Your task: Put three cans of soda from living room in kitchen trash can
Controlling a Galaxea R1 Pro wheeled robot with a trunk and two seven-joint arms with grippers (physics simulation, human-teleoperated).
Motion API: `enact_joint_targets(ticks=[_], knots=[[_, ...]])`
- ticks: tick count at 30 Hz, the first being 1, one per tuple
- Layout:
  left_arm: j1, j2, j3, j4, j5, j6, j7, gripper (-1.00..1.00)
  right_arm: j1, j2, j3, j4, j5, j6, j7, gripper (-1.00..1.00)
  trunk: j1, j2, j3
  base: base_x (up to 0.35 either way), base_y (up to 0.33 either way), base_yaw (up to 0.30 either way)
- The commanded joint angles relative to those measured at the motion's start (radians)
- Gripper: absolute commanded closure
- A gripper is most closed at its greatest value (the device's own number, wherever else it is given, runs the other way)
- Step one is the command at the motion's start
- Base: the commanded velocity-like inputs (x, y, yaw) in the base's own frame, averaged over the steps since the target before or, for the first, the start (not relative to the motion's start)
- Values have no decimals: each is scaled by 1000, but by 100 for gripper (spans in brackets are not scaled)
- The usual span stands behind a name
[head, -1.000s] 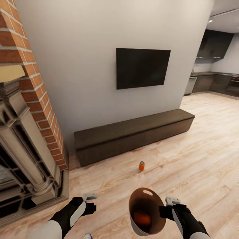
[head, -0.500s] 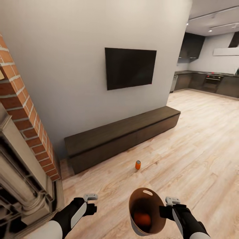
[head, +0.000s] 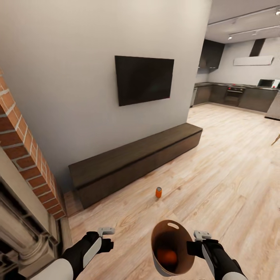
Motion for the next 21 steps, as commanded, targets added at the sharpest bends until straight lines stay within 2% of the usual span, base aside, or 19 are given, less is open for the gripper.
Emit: enact_joint_targets(ticks=[1, 12, 21], knots=[[0, 0, 0, 0, 0, 0, 0, -100, 0, 1, 0, 0, -16, 2, 7, 100, 0, 0, 0, 6, 8, -152], [1, -2, -7, 0, 0, -1, 1, -100, 0, 1, -1, 0, -16, 2, 6, 100, 0, 0, 0, 39, -13, -35], [1, -2, -18, 0, 0, -1, 1, -100, 0, 1, -1, -1, -16, 2, 6, 100, 0, 0, 0, -72, 45, -1]])
